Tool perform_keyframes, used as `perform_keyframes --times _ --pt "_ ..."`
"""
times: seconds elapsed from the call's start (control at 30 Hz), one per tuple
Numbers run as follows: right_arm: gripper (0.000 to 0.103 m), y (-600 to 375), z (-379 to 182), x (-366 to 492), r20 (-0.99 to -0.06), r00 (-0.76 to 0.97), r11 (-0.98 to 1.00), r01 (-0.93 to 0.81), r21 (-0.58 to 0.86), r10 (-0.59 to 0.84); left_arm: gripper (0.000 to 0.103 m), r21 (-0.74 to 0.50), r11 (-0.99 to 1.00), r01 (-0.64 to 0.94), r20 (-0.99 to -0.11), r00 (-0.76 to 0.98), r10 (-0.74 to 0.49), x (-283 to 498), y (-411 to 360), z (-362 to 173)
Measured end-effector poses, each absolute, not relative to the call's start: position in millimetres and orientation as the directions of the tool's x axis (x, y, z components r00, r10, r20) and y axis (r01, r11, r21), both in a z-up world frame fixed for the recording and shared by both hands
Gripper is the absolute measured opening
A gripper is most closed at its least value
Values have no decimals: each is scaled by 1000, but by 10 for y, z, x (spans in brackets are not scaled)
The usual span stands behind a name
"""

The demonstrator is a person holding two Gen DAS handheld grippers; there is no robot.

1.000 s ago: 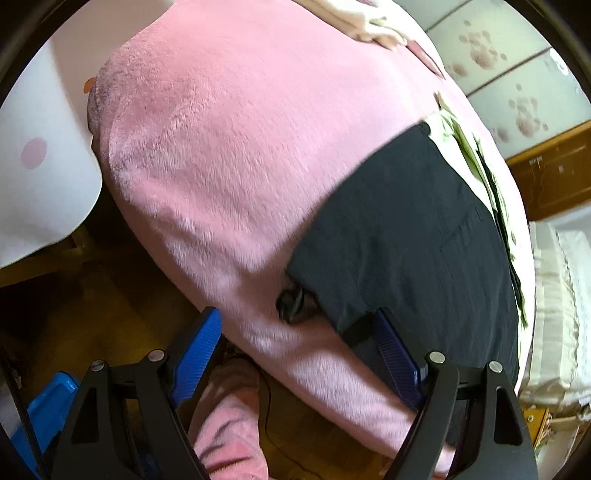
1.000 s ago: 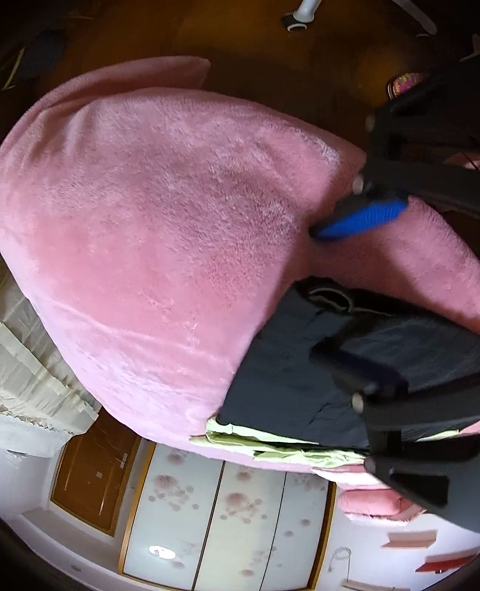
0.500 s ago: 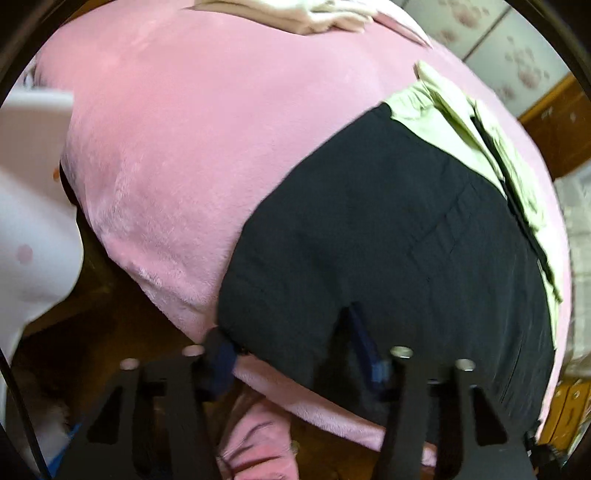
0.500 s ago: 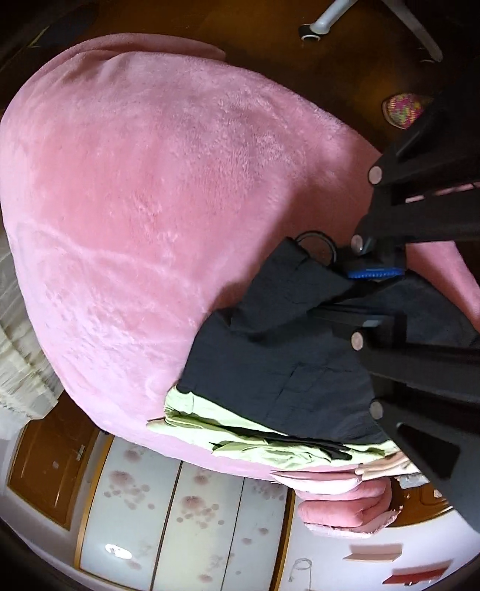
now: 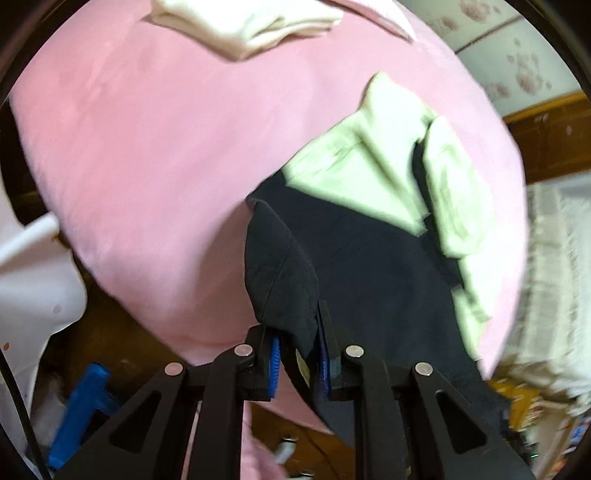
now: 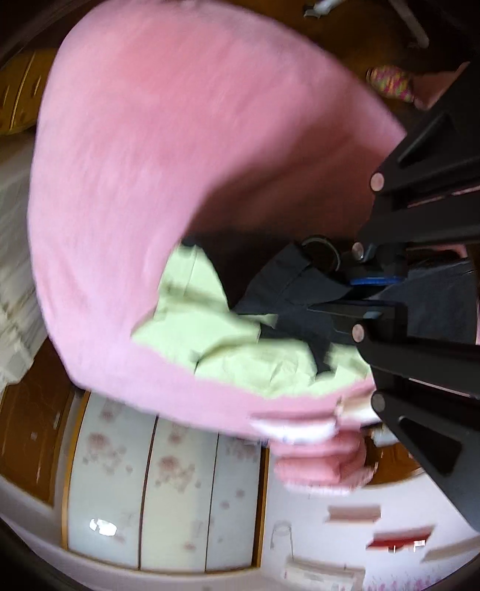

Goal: Fold large clothes

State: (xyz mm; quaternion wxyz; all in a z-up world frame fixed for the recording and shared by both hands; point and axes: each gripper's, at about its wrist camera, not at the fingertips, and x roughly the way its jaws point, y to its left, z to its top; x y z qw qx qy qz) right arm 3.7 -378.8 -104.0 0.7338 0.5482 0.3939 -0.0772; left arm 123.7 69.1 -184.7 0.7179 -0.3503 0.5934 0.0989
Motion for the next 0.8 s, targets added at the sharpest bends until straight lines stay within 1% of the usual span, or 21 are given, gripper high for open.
perform_keyframes --times 0.2,0.27,0.37,0.53,0.63,0.7,0.8 --pt "4 -3822 -465 750 -542 783 347 438 829 305 14 -553 666 -501 -827 429 -364 2100 925 -1098" --pt "4 -3855 -314 980 -508 810 331 412 849 292 13 -584 668 -460 -801 460 -383 2483 971 -886" --pt "4 -3879 -158 1330 -474 838 319 386 865 271 13 -597 696 -398 -784 470 -404 3072 977 -673" --pt "4 -3902 -92 1970 -461 852 326 375 868 249 13 -593 734 -333 -784 446 -431 4008 880 -564" --pt "4 -3937 -148 2340 -491 843 366 395 842 220 13 -554 783 -284 -803 431 -412 4627 710 -605" --pt "4 -3981 -261 2608 -515 830 374 417 828 215 13 -509 819 -265 -826 417 -378 5039 572 -708" --pt "4 -4091 -464 2954 -557 803 399 449 800 214 13 -476 841 -257 -842 409 -352 5498 407 -926"
